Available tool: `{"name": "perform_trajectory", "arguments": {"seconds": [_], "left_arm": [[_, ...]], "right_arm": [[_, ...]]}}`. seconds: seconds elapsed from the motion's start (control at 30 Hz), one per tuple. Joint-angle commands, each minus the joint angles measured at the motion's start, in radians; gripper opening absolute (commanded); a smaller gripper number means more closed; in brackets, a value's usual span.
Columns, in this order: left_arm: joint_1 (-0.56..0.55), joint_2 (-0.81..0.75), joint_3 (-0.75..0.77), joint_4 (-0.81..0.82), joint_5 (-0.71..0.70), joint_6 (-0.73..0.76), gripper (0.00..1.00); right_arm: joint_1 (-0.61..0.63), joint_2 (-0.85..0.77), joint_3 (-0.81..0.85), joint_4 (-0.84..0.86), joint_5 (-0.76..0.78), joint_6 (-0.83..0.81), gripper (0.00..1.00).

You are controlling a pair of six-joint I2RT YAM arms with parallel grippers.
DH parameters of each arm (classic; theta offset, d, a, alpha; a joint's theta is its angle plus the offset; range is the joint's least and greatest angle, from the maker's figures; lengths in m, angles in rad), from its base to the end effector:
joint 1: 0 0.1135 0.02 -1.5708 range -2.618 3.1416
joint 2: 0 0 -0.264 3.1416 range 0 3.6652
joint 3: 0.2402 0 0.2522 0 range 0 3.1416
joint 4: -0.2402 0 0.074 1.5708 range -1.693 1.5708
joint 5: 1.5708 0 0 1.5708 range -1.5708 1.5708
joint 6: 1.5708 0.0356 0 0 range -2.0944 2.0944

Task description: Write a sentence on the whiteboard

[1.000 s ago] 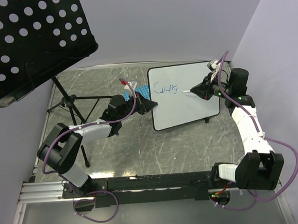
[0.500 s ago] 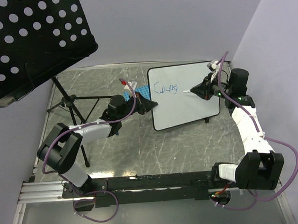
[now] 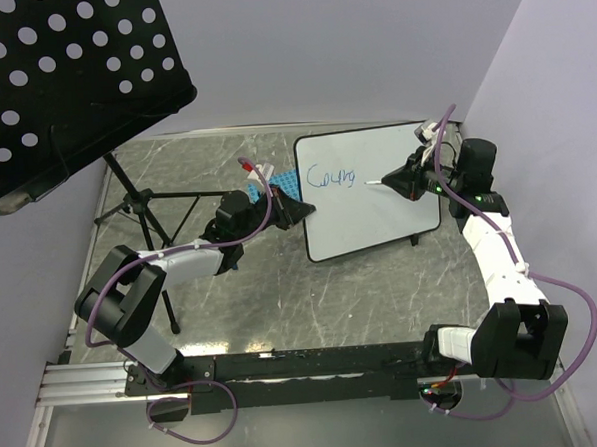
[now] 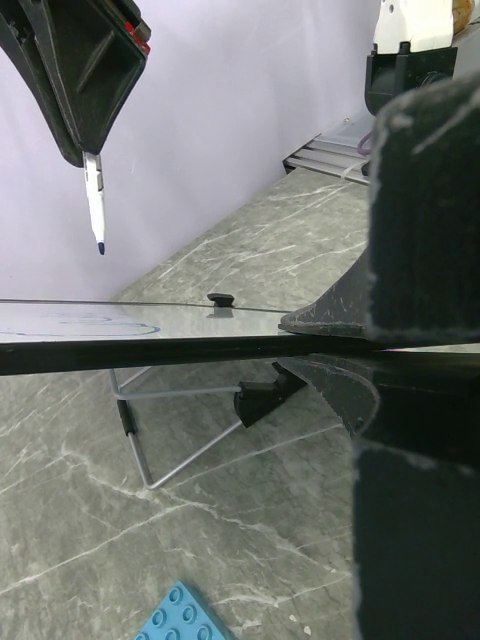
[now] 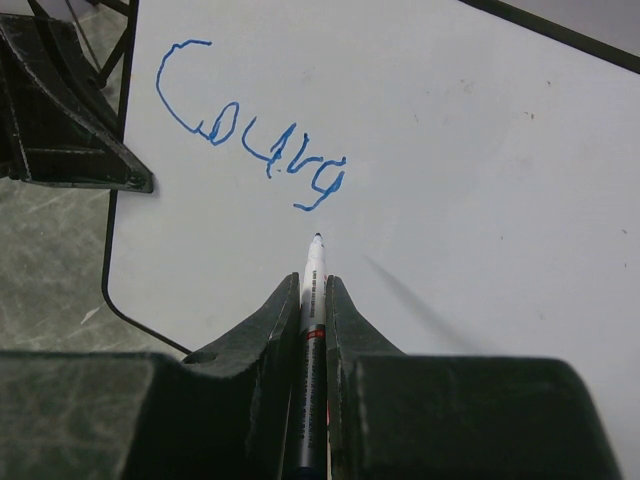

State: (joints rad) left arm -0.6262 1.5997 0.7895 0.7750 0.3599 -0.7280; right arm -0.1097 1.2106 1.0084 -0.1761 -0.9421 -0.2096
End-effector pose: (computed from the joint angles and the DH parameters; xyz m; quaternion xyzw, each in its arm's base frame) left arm 0.2740 -0.2136 0.2375 0.0881 0.7132 -0.5285 0.4519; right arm 0.2687 -0.0006 0.3351 -0.2913 0.7237 0.2912 0.5537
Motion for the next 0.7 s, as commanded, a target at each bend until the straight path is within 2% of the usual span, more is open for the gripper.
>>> {"name": "perform_trajectory", "arguments": {"seconds": [0.0, 0.67], "left_arm": [[-0.004, -0.032, 0.002, 0.064, 0.01, 0.038, 0.01], [-0.004, -0.015, 0.002, 0.079, 0.019, 0.035, 0.01]], "right_arm": [[0.004, -0.003, -0.001, 0.056, -0.009, -0.011, 0.0], [0.005, 0.007, -0.025, 0.113, 0.014, 0.019, 0.0]]}}
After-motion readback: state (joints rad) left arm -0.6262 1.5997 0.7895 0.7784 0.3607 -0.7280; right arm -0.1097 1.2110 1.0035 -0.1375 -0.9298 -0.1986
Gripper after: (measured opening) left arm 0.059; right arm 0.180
